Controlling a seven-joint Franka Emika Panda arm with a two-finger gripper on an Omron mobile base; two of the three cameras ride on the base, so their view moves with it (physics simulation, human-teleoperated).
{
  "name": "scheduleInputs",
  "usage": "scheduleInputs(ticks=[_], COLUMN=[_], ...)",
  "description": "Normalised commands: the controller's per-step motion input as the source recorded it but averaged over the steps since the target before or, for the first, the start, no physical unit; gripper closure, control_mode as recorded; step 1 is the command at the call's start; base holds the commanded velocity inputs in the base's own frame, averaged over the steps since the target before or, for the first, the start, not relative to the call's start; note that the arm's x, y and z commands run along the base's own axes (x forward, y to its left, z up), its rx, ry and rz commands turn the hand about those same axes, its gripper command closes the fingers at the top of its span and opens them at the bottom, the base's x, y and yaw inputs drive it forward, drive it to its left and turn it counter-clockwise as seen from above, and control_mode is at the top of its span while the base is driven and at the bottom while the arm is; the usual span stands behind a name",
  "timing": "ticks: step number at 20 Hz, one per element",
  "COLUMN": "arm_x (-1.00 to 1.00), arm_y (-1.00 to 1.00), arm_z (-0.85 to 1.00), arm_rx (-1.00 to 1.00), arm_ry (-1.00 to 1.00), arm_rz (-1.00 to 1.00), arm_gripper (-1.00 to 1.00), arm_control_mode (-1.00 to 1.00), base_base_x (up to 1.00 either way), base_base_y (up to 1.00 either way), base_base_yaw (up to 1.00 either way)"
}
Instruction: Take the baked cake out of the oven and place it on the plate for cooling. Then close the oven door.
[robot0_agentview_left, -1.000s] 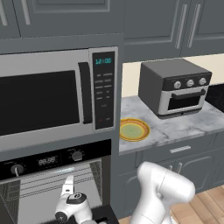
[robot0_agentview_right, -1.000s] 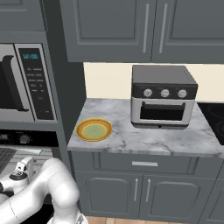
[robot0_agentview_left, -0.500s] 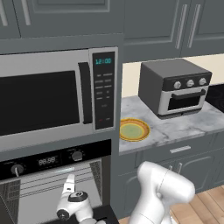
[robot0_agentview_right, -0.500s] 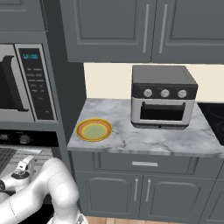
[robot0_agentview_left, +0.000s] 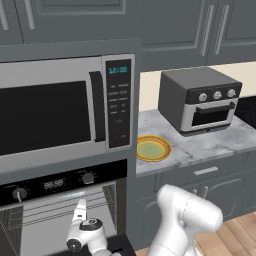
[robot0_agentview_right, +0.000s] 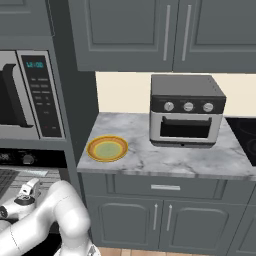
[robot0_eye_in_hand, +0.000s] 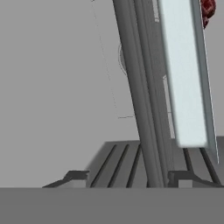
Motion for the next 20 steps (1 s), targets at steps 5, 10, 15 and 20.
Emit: scheduleInputs(ticks=[5, 10, 15, 20], arm_x=[-0.21, -0.34, -0.44, -0.52], arm_y=[0.1, 0.11, 0.1, 0.07], arm_z=[-0.29, -0.28, -0.26, -0.28], arm_rx=[0.0, 0.0, -0.01, -0.01], arm_ry=[0.0, 0.0, 0.03, 0.12], arm_rz=[0.0, -0.03, -0.04, -0.04], arm_gripper=[1.0, 1.0, 1.0, 1.0], arm_control_mode=[-1.0, -1.0, -1.0, -1.0], base_base_x=[0.0, 0.0, 0.0, 0.0], base_base_y=[0.0, 0.0, 0.0, 0.0], base_base_yaw=[0.0, 0.0, 0.0, 0.0])
